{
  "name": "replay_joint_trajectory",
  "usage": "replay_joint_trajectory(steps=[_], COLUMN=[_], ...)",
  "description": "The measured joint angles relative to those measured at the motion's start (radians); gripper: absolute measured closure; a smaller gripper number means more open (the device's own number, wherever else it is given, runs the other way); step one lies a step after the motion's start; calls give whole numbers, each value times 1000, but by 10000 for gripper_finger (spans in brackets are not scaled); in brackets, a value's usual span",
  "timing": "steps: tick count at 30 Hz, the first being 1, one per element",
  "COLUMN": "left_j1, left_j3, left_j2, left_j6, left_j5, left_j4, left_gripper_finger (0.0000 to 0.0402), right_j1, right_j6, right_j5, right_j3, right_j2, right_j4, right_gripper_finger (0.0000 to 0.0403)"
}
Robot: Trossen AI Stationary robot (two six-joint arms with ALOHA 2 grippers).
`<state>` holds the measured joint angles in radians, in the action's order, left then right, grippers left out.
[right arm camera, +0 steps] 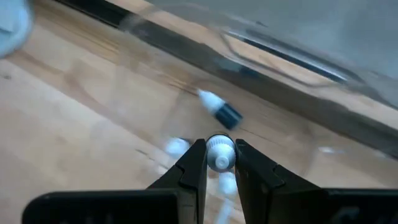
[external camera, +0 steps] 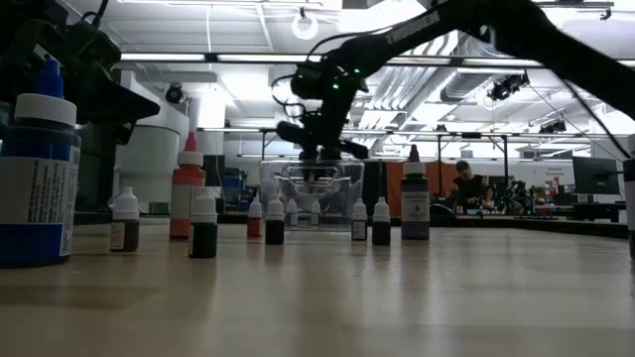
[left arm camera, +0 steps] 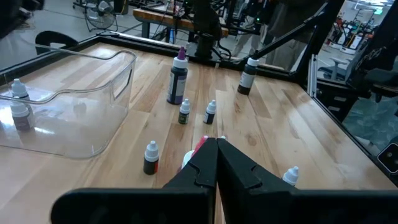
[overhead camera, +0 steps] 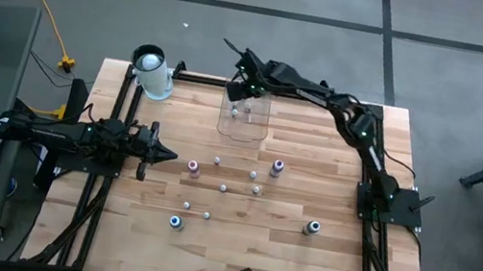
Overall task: Pick & Place food coloring
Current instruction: Put the small yellow food coloring bottle into the container
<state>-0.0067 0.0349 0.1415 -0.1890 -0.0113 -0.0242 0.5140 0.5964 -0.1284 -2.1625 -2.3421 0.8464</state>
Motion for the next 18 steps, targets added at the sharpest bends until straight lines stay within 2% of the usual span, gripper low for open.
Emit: replay_joint_trajectory(steps=[5, 10, 18], left_j1=[0, 0, 0], left_j3=[0, 0, 0], left_j2=[0, 0, 0], left_j6=[0, 0, 0], left_j5=[0, 0, -2], left_j4=[0, 0, 0], left_gripper_finger=[401, 401, 401], right_j1=[-3, -4, -11], right_j6=[-33, -35, -41], right_j5=[-13, 33, 18], right_j3=[-193, -151, -125], right_j2=[-107, -111, -110], right_j4=[133, 139, 112], right_gripper_finger=[345, 345, 345])
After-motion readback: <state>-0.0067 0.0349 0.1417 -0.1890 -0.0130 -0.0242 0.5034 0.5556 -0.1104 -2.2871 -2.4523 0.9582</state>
